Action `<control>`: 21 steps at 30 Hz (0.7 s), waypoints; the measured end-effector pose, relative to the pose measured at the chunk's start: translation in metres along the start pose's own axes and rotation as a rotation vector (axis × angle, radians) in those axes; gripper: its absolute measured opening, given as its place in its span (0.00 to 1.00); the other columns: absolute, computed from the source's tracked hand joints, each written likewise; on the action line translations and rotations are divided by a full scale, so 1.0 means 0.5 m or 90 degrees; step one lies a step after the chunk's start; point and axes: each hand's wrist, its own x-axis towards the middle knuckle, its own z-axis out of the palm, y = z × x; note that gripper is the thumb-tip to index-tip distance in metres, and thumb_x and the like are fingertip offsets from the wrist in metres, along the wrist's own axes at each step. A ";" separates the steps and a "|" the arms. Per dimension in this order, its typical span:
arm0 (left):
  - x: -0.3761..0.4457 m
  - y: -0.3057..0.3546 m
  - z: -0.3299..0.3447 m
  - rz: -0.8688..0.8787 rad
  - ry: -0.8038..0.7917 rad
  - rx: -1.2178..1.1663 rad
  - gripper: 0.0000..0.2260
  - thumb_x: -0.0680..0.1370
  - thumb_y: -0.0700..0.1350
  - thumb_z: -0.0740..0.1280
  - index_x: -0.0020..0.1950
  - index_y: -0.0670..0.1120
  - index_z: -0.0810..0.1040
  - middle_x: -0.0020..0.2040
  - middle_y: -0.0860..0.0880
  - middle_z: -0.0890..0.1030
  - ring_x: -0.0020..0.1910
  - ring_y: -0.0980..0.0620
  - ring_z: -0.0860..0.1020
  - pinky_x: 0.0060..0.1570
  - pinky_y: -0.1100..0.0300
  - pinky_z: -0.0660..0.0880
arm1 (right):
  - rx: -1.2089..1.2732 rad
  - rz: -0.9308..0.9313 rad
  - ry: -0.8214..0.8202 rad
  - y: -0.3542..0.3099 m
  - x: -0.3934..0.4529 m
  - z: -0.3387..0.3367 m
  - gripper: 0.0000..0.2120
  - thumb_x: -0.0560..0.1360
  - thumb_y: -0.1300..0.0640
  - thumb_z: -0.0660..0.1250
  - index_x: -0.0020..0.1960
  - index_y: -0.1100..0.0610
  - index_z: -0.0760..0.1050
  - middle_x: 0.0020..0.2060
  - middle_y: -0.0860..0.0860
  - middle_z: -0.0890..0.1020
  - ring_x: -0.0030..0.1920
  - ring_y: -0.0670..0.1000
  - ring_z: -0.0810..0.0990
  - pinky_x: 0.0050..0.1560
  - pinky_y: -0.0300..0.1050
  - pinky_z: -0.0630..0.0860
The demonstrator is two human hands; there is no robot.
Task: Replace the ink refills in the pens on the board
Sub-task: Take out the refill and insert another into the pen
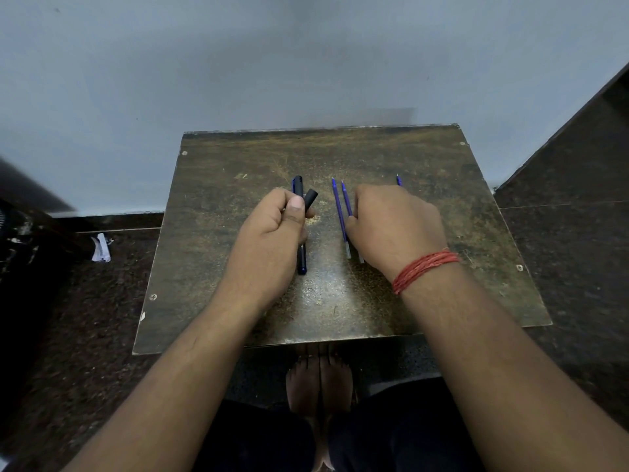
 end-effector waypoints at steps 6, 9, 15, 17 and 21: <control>-0.004 0.005 0.000 0.003 0.000 0.007 0.15 0.81 0.59 0.57 0.46 0.51 0.77 0.28 0.58 0.69 0.26 0.57 0.64 0.32 0.56 0.59 | -0.033 0.029 -0.055 -0.004 -0.003 -0.011 0.12 0.77 0.57 0.62 0.36 0.54 0.62 0.33 0.50 0.65 0.37 0.56 0.69 0.41 0.48 0.68; -0.004 0.005 0.000 0.004 -0.001 0.007 0.15 0.81 0.59 0.57 0.47 0.50 0.76 0.28 0.58 0.69 0.26 0.57 0.64 0.31 0.56 0.59 | -0.037 0.029 -0.075 -0.008 -0.005 -0.016 0.15 0.77 0.54 0.63 0.35 0.54 0.61 0.32 0.50 0.64 0.35 0.54 0.68 0.41 0.48 0.68; -0.004 0.004 0.001 0.004 -0.001 -0.006 0.15 0.81 0.59 0.57 0.46 0.50 0.76 0.28 0.57 0.69 0.26 0.57 0.63 0.31 0.57 0.59 | 0.072 0.047 -0.015 0.000 -0.003 -0.032 0.11 0.73 0.50 0.63 0.36 0.55 0.69 0.34 0.52 0.74 0.38 0.58 0.75 0.40 0.46 0.70; -0.003 0.004 0.001 0.006 -0.006 -0.003 0.14 0.81 0.59 0.57 0.45 0.53 0.77 0.28 0.57 0.69 0.25 0.58 0.63 0.31 0.57 0.59 | 0.157 0.056 0.017 0.000 -0.002 -0.030 0.09 0.72 0.49 0.62 0.39 0.55 0.71 0.36 0.51 0.78 0.39 0.56 0.78 0.38 0.46 0.72; -0.002 0.004 0.001 0.004 0.000 0.001 0.14 0.81 0.59 0.57 0.46 0.53 0.77 0.28 0.58 0.70 0.26 0.58 0.65 0.32 0.56 0.60 | 0.338 0.081 0.034 0.003 0.007 -0.011 0.06 0.71 0.53 0.68 0.41 0.55 0.73 0.34 0.47 0.79 0.35 0.49 0.78 0.32 0.43 0.68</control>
